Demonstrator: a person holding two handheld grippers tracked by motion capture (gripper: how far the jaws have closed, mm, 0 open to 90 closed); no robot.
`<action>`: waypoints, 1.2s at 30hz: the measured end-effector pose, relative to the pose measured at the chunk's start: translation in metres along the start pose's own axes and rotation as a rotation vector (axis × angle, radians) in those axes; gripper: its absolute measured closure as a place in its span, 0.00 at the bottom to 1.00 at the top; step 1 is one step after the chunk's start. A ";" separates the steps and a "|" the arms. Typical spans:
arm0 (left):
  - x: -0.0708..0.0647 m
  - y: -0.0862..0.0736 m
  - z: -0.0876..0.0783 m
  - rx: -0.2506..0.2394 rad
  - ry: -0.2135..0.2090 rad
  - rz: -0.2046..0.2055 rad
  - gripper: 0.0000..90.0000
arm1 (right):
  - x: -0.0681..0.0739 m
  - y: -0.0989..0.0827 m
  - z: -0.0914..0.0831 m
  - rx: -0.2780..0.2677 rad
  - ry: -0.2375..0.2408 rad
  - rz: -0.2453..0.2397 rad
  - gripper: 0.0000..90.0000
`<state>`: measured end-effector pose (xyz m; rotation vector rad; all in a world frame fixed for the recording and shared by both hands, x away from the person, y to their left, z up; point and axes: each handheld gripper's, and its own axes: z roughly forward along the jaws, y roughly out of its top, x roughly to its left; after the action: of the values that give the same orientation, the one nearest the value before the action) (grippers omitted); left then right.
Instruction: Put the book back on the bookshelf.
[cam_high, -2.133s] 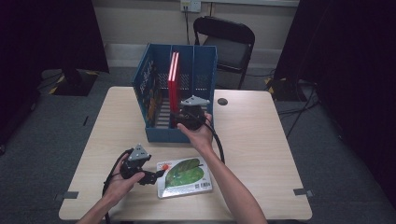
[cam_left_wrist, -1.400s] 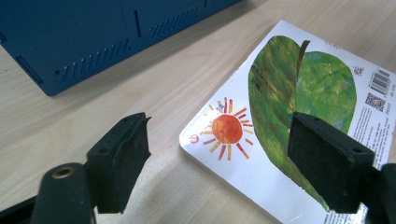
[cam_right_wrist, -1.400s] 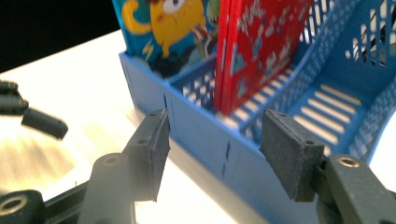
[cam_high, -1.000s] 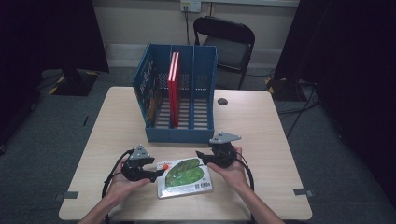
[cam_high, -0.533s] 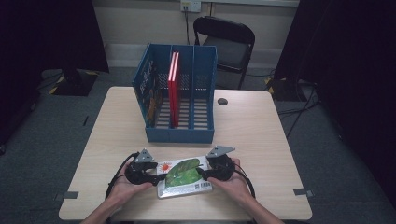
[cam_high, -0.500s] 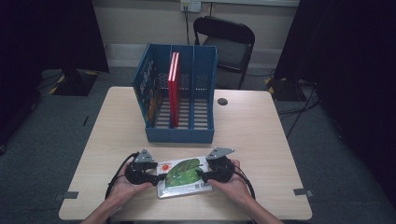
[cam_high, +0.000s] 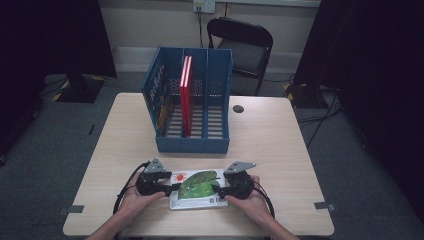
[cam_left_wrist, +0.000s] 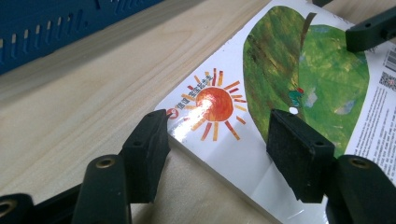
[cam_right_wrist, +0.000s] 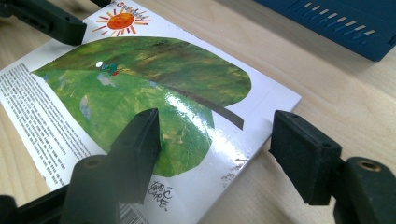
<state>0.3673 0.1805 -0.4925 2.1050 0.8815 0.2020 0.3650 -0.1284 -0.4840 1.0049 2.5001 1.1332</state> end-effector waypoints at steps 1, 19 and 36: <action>0.001 0.000 0.001 0.003 -0.006 -0.022 0.42 | 0.000 -0.001 -0.001 0.004 0.001 0.002 0.37; 0.005 0.017 0.011 0.062 -0.001 -0.103 0.34 | 0.005 -0.007 0.001 0.018 0.046 0.019 0.17; 0.011 0.016 0.007 0.001 -0.034 -0.167 0.37 | 0.007 -0.010 -0.003 0.030 0.071 0.002 0.17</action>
<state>0.3864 0.1765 -0.4867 2.0180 1.0307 0.0779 0.3535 -0.1309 -0.4886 0.9914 2.5791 1.1541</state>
